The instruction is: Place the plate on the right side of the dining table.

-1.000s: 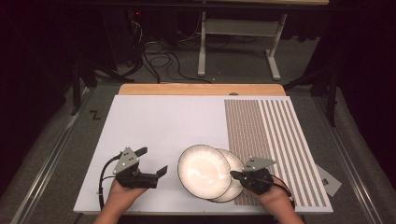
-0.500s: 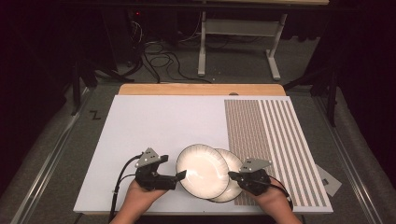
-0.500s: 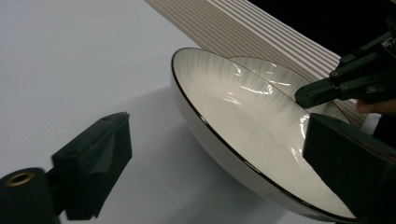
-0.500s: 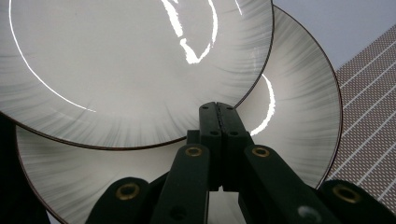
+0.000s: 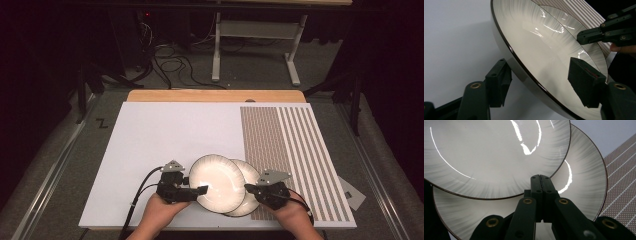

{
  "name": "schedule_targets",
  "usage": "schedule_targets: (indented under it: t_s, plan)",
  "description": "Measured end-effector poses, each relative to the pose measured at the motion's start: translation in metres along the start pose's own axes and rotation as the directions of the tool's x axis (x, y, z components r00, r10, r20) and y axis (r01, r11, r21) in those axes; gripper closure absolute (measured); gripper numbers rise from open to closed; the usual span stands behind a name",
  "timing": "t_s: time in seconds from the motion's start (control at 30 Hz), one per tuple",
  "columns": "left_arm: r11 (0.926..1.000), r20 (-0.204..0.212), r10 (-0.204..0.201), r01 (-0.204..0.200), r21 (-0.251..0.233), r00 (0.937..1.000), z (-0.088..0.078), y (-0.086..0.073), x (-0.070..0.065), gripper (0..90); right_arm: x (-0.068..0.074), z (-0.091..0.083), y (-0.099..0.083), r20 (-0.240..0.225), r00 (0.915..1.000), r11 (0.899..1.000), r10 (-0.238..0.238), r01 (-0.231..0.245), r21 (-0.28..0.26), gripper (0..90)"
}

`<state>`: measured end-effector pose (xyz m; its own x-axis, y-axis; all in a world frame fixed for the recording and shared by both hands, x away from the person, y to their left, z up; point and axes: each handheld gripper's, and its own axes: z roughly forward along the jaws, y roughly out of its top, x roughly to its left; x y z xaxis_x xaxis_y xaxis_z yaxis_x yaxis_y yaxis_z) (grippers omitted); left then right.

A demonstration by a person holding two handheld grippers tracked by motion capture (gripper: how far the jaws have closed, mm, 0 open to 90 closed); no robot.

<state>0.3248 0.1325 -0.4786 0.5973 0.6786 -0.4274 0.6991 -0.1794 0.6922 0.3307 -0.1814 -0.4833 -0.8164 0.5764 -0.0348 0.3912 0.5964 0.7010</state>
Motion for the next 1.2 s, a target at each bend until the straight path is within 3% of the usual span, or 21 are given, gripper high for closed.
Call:
schedule_targets:
  t_s: [0.17, 0.53, 1.2]
  plan:
    - [0.9998, -0.019, -0.010, 0.010, 0.014, 0.9998, 0.001, 0.001, 0.001, 48.3, 0.000, -0.001, 0.000, 0.000, 1.0000, 1.000, -0.003, 0.003, 0.004, 90.0]
    - [0.9977, -0.018, -0.049, 0.050, 0.046, 0.9986, 0.004, 0.003, 0.006, 56.3, 0.001, -0.002, -0.001, 0.004, 1.0000, 1.000, -0.006, 0.006, -0.001, 90.0]
    - [0.9939, -0.008, -0.110, 0.110, -0.007, 0.9939, 0.005, 0.004, 0.009, 69.5, 0.000, -0.012, -0.004, 0.014, 0.9999, 1.000, -0.001, 0.002, -0.031, 90.0]
